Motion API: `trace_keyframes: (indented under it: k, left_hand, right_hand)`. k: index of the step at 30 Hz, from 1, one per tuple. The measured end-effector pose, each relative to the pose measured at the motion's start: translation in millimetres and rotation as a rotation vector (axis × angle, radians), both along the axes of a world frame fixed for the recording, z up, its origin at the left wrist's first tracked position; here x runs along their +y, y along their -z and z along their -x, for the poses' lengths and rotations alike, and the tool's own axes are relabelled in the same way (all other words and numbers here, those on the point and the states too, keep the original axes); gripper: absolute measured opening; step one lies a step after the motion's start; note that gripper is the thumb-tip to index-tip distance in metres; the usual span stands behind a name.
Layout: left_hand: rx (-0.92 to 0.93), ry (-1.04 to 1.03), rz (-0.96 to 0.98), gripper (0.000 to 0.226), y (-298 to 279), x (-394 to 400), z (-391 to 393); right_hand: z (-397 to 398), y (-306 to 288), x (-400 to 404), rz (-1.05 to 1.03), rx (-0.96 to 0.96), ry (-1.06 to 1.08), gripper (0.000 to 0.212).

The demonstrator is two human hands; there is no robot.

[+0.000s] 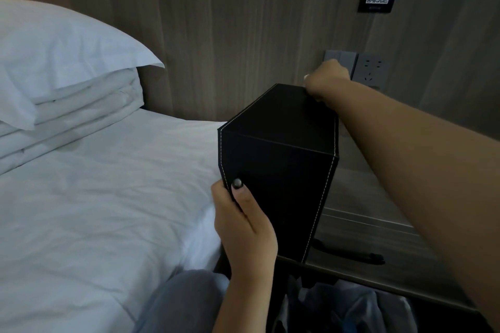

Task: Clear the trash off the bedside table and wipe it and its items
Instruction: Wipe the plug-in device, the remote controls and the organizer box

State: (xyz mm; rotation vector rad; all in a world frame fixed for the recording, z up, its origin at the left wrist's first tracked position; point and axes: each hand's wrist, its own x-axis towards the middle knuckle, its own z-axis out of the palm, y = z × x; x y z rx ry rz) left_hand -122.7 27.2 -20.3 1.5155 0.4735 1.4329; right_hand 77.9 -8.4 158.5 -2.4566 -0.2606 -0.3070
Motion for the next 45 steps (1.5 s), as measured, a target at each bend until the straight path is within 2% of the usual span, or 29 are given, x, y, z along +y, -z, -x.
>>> trace_keyframes:
  k: [2,4,7,12,19,27,32,35,37,41,45]
  left_hand:
    - [0.026,-0.012,0.001,0.029,1,2,-1]
    - [0.041,-0.005,0.013,0.030,1,2,-2]
    - [0.049,0.047,0.038,0.032,1,1,-1]
    - [0.075,0.104,0.040,0.034,2,1,1]
    - [0.069,0.100,0.049,0.038,4,1,1]
    - [0.085,0.151,0.107,0.037,3,4,3]
    - [0.074,0.169,0.160,0.045,0,5,4]
    - [0.036,0.214,0.258,0.058,1,7,4]
    - [0.000,0.236,0.300,0.055,0,6,6]
    - [-0.014,0.209,0.341,0.025,-13,5,8]
    - [-0.114,0.315,0.543,0.035,-39,26,14]
  right_hand:
    - [1,0,-9,0.004,0.012,-0.030,0.029]
    - [4,1,-20,-0.081,0.017,-0.102,0.029]
    - [21,7,-38,-0.203,0.049,-0.306,0.017]
    - [62,12,-54,-0.160,0.007,-0.500,0.036]
    - [130,11,-68,-0.150,-0.001,-0.704,0.029]
    - [157,14,-69,-0.142,-0.013,-0.830,0.032]
    - [171,17,-59,0.061,-0.218,-0.890,0.030]
    - [175,22,-50,0.126,-0.265,-0.928,0.025]
    - [176,25,-48,0.056,-0.228,-0.966,0.025]
    - [176,28,-53,-0.047,-0.213,-1.014,0.024]
    - [188,43,-55,-0.124,-0.279,-0.984,0.023]
